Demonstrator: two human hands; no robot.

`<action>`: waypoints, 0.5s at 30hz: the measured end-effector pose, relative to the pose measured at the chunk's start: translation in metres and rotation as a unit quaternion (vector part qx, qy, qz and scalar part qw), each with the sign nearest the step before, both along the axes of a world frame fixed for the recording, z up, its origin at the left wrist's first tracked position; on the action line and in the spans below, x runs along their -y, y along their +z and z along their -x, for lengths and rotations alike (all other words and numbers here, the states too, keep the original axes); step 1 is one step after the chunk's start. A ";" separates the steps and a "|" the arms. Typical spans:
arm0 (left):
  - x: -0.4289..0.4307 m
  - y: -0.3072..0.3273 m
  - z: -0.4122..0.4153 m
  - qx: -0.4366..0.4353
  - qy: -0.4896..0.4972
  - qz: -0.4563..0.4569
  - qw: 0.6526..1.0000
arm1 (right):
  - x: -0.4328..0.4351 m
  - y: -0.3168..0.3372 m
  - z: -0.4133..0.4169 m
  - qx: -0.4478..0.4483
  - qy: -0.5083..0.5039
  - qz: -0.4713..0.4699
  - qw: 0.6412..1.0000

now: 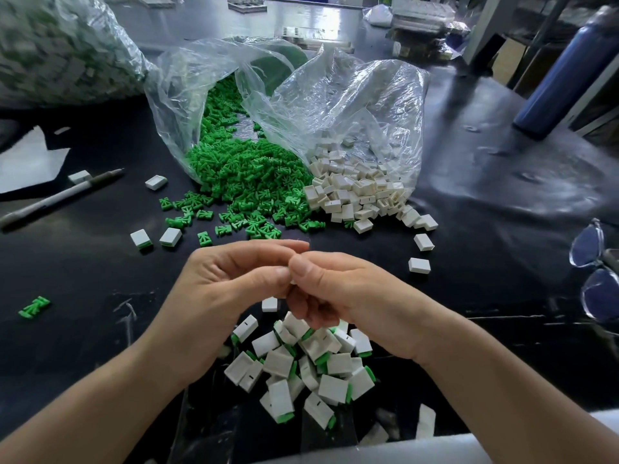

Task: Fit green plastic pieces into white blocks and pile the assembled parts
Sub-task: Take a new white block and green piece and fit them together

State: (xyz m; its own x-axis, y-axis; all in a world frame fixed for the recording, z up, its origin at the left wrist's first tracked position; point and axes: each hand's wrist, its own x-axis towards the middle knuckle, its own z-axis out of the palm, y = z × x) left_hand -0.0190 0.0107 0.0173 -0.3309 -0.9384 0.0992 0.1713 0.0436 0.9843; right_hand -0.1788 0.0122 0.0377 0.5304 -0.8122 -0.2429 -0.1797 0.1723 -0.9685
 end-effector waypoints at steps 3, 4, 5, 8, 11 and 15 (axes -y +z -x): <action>-0.001 0.001 0.001 -0.012 0.000 -0.002 1.000 | 0.001 -0.002 0.001 0.023 -0.003 0.002 1.000; -0.001 0.001 0.001 -0.017 -0.002 0.006 1.000 | 0.001 -0.002 0.001 0.033 -0.004 0.005 0.999; -0.002 0.002 0.001 -0.022 -0.004 0.018 1.000 | 0.001 -0.003 0.001 0.045 -0.003 0.008 0.999; -0.002 0.003 0.000 -0.039 -0.013 0.041 0.998 | 0.002 -0.005 0.001 0.085 0.001 -0.003 0.996; -0.002 0.003 0.002 -0.034 -0.008 0.043 0.998 | 0.002 -0.006 0.001 0.137 0.012 -0.031 0.990; -0.005 0.000 0.003 -0.004 0.017 0.065 0.998 | 0.004 -0.005 0.002 0.196 0.012 -0.053 0.979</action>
State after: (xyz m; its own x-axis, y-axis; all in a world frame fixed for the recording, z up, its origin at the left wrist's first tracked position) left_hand -0.0219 0.0155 0.0176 -0.2974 -0.9282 0.2237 0.1763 0.1769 0.9683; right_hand -0.1808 0.0080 0.0327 0.6180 -0.7798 -0.1000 0.1970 0.2768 -0.9405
